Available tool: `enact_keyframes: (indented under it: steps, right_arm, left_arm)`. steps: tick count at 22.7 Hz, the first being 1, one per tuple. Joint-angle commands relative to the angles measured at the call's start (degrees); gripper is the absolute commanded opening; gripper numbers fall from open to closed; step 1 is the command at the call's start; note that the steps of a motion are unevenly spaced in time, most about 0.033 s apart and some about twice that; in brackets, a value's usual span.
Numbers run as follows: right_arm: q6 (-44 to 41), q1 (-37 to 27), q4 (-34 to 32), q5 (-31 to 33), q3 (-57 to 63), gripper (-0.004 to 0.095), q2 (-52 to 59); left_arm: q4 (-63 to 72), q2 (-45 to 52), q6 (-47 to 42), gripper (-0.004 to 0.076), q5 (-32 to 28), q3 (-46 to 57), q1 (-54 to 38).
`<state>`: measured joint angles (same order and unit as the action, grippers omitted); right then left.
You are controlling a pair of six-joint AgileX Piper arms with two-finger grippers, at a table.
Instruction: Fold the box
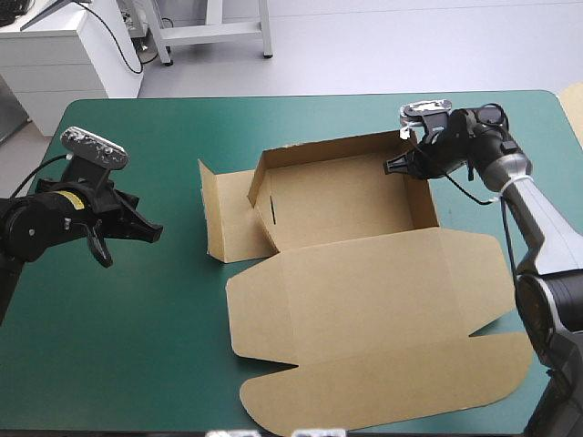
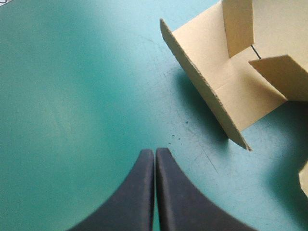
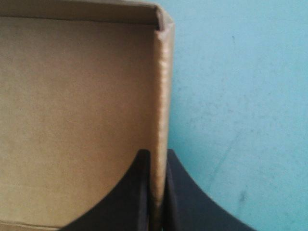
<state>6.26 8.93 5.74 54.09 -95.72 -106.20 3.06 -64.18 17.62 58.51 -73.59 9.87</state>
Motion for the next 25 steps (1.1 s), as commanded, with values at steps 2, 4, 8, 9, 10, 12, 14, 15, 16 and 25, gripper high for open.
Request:
enact_keyframes:
  steps: [2,4,8,9,10,12,14,15,16,25]
  right_arm:
    - [-0.06,0.00,0.66,0.33,-4.53,0.0058,-0.05]
    - [0.06,0.00,0.82,1.10,-6.06,0.0235,-0.05]
    - [0.83,0.00,0.28,4.22,-9.01,0.0457,-0.05]
    - [0.83,0.00,0.03,5.33,-9.85,0.0492,-0.05]
    - [0.83,0.00,-0.08,6.39,-10.58,0.0510,-0.05]
    - [1.37,0.00,-0.29,9.81,-12.51,0.0519,-0.05]
    - [2.71,0.00,-0.45,14.37,-14.39,0.0519,-0.05]
    - [3.68,0.00,-0.84,16.95,-14.89,0.0519,-0.05]
    - [3.68,0.00,-1.19,17.17,-14.89,0.0519,-0.05]
    - [3.58,0.00,-2.13,16.22,-14.78,0.0516,-4.54]
  left_arm:
    - [0.87,1.29,-0.48,-0.0008,-3.17,-1.53,-0.16]
    - [0.87,1.29,-0.48,-0.0008,-3.66,-1.53,-0.16]
    - [0.08,1.29,-0.48,-0.0008,-3.69,-1.53,-0.16]
    - [-0.22,1.29,-0.48,-0.0008,-3.52,-1.53,-0.16]
    - [-0.25,1.29,-0.48,-0.0008,-3.13,-1.53,-0.16]
    - [-0.35,1.29,-0.16,-0.0008,-2.50,-1.53,-0.16]
    - [0.11,1.29,-0.09,-0.0008,-2.07,-1.53,-0.16]
    - [0.39,1.29,-0.09,-0.0008,-2.07,-1.53,-0.16]
    - [0.35,1.29,-0.20,-0.0008,-2.18,-1.53,-0.16]
    - [0.81,1.29,-0.43,-0.0008,-0.35,-1.53,-0.16]
